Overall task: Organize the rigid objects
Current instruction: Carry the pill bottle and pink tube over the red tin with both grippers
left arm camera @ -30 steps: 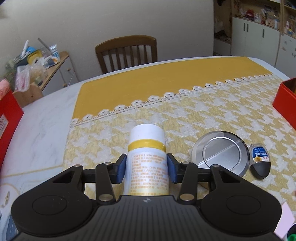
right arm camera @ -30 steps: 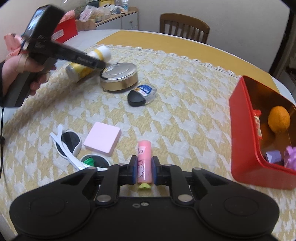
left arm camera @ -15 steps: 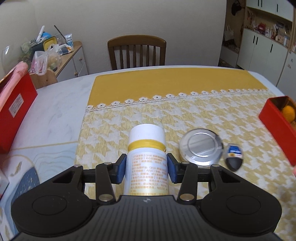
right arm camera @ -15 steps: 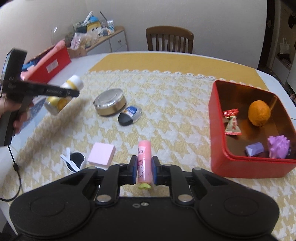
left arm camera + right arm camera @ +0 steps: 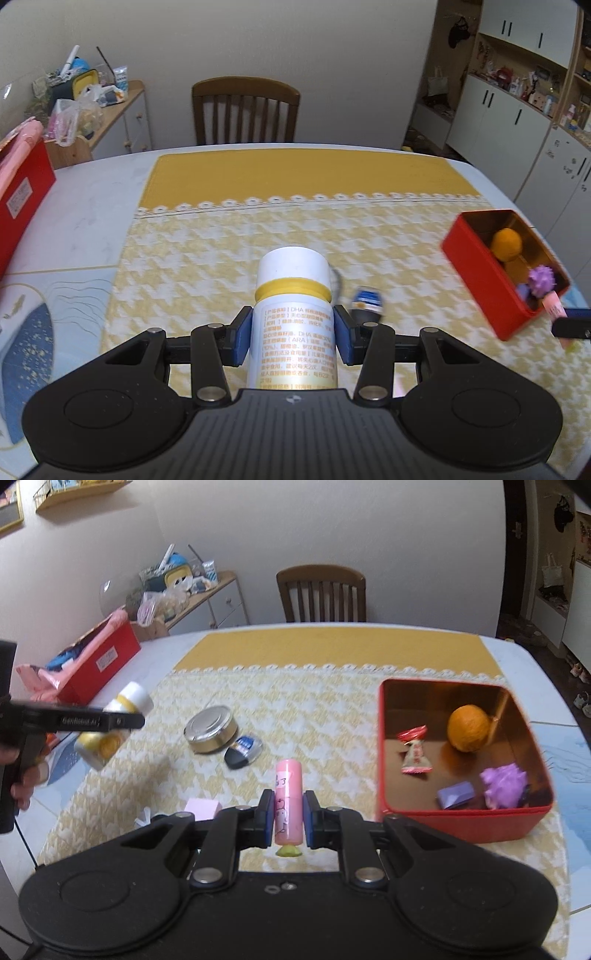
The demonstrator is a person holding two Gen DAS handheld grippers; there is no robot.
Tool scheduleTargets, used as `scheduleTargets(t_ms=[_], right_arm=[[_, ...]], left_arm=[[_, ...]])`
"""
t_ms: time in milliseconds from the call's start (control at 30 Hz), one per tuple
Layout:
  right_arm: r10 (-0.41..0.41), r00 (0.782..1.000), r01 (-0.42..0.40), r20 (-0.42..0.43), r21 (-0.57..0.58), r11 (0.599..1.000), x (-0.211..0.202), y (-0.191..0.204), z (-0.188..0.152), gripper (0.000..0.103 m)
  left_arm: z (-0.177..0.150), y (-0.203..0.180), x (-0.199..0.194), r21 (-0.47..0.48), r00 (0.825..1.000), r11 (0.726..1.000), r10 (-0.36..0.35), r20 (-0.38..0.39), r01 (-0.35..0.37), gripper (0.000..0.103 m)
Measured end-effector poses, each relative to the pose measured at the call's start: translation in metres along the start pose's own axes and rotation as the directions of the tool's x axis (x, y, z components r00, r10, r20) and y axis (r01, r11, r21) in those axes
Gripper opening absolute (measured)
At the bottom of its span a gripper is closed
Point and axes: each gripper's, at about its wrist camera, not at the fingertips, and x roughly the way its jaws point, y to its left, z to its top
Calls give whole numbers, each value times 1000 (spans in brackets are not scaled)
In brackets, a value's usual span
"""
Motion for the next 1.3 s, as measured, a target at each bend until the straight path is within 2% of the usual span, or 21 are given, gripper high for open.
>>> scheduleTargets(t_ms=[333,500,767,933,1300], right_arm=[[-37,999,37,33,24,999,-15,-43,5,15],[-63,998,62,29,46,997,-14,-70,7,15],[-88,996,85,21,96,992,-5,-118,17,15],[-111,994,109,11,107,988,6,-140,25,15],[-151,988,153,-37,64,986,41,-180,45,15]], left_arm=[[7,-63,-7,37,997,996,-79,14,78,44],[16,-103,5,40,989,988,-148,-11,148,44],[30,-173,31,104,978,973,-203,-51,207,44],[41,-205,52,113,973,968,-217,-73,224,44],[56,-258,97,149,979,970,-182,-94,194,44]])
